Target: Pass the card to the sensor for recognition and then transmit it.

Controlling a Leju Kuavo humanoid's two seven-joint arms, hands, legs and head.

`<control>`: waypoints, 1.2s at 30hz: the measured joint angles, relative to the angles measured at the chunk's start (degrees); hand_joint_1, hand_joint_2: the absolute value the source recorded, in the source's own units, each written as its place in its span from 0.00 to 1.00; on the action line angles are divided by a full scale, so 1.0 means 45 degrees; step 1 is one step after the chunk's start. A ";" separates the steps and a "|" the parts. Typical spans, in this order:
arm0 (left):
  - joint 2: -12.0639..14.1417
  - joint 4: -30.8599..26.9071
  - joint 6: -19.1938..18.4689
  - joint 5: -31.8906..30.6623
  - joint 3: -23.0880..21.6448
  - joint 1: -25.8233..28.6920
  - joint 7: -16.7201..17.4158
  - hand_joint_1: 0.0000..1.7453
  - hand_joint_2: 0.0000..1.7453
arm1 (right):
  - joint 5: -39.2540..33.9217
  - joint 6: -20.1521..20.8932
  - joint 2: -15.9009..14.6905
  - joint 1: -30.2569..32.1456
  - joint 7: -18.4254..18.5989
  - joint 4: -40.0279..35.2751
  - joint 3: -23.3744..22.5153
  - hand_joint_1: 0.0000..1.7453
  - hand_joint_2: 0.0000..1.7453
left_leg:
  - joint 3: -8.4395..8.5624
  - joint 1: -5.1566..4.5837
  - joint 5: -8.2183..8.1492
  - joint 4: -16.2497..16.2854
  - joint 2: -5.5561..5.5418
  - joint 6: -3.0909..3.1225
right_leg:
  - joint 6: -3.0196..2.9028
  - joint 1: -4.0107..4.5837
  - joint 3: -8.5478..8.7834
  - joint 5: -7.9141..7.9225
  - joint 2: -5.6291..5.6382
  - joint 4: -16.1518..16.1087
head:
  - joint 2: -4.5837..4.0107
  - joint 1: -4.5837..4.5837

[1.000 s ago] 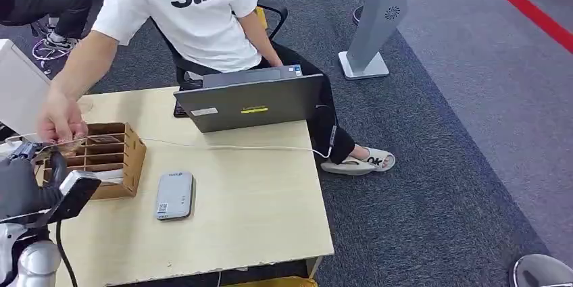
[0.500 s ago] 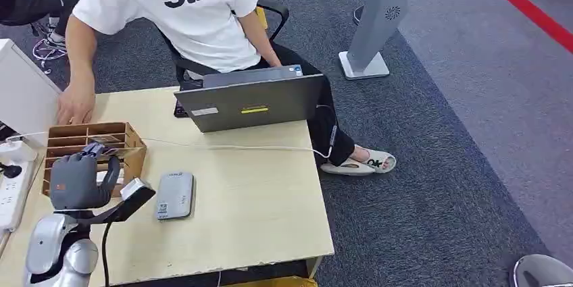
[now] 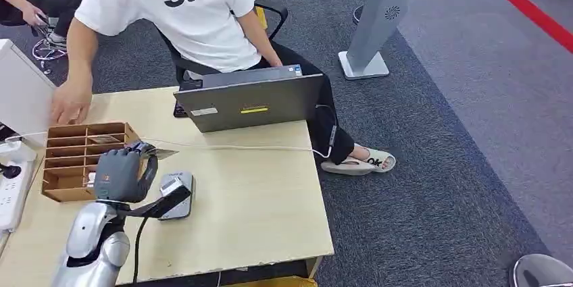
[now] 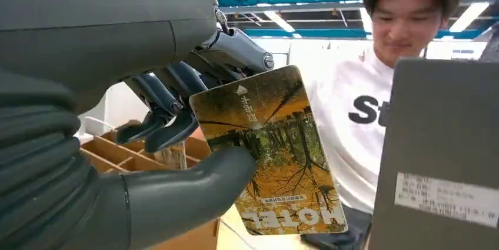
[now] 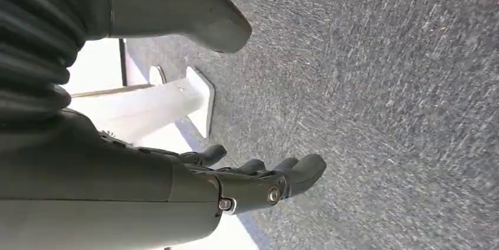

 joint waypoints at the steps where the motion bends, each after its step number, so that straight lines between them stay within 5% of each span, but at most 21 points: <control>1: 0.0005 0.0137 -0.0064 -0.0122 -0.0098 -0.0036 0.0206 1.00 1.00 | 0.0000 -0.0005 0.0000 0.0001 0.0005 0.0000 0.0000 0.00 1.00 | 0.0000 0.0000 0.0000 0.0000 0.0000 0.0000 | 0.0000 0.0000 0.0000 0.0000 0.0000 0.0000 | 0.0000 0.0000; 7: 0.0010 0.1065 -0.0501 -0.0306 -0.0287 -0.0251 0.1114 1.00 1.00 | 0.0000 0.0000 0.0005 -0.0001 0.0073 0.0000 0.0000 0.00 1.00 | -0.0002 0.0000 0.0000 -0.0001 0.0000 0.0000 | 0.0000 0.0000 0.0000 0.0000 0.0000 0.0000 | 0.0000 0.0000; 20: 0.0136 0.2094 -0.0845 -0.0962 -0.0447 -0.0502 0.1774 1.00 1.00 | -0.0005 0.0005 0.0005 0.0001 0.0039 0.0000 0.0000 0.00 1.00 | -0.0005 0.0000 0.0000 0.0000 -0.0002 0.0000 | 0.0000 0.0000 0.0000 0.0000 -0.0002 0.0000 | 0.0000 0.0000; 36: 0.0117 0.3585 -0.1254 -0.1336 -0.1118 -0.1195 0.1701 1.00 1.00 | -0.0214 0.0466 0.0000 0.0002 0.0078 0.0000 -0.0010 0.00 1.00 | -0.0001 -0.0001 0.0000 -0.0001 -0.0004 0.0000 | 0.0000 -0.0001 0.0006 0.0000 -0.0007 0.0000 | 0.0000 0.0000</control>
